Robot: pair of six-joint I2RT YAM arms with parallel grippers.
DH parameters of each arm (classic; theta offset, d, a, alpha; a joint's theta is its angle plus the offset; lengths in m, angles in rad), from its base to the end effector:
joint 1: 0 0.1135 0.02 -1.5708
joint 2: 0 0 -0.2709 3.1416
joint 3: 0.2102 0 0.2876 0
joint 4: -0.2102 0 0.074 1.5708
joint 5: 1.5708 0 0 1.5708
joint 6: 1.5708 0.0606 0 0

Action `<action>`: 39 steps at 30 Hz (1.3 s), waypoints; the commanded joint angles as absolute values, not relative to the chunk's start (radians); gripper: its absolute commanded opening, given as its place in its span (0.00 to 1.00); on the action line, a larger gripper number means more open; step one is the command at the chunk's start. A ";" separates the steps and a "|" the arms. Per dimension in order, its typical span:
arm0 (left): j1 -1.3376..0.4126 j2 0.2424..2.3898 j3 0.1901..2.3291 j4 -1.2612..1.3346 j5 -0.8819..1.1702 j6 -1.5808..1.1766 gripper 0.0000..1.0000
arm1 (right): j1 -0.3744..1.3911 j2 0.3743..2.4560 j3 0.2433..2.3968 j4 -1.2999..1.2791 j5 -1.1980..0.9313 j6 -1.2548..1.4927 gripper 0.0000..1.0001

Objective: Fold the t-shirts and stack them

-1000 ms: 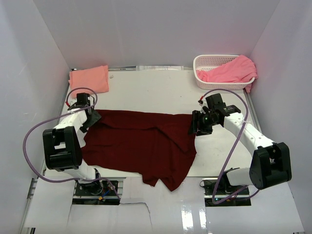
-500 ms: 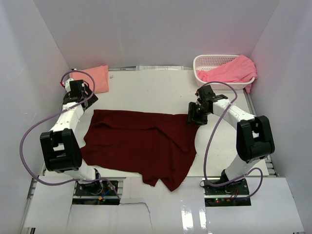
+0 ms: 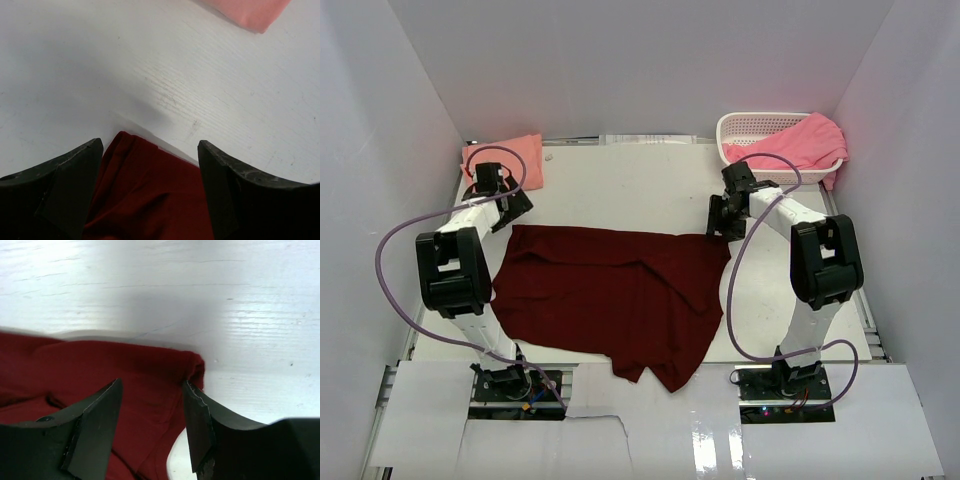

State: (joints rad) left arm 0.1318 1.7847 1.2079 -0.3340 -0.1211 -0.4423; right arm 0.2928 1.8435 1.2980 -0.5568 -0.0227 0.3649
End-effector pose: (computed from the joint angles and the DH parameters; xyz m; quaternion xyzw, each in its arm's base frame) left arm 0.4236 0.0635 0.1692 -0.2862 0.9001 0.0065 0.3284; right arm 0.4068 0.1241 0.1597 0.0324 0.9721 0.0854 0.2161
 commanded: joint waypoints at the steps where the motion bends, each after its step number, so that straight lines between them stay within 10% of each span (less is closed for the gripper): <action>1: 0.135 1.792 1.256 -0.313 -0.089 -0.426 0.87 | 0.273 1.862 1.338 -0.549 0.029 0.360 0.57; 11: 0.117 1.879 1.302 -0.316 -0.112 -0.416 0.79 | 0.244 1.917 1.342 -0.525 0.023 0.353 0.47; 20: 0.115 1.925 1.313 -0.328 -0.141 -0.414 0.72 | 0.239 1.973 1.358 -0.509 0.011 0.350 0.09; 39: 0.117 1.894 1.302 -0.353 -0.169 -0.420 0.46 | 0.236 2.088 1.529 -0.538 0.018 0.344 0.08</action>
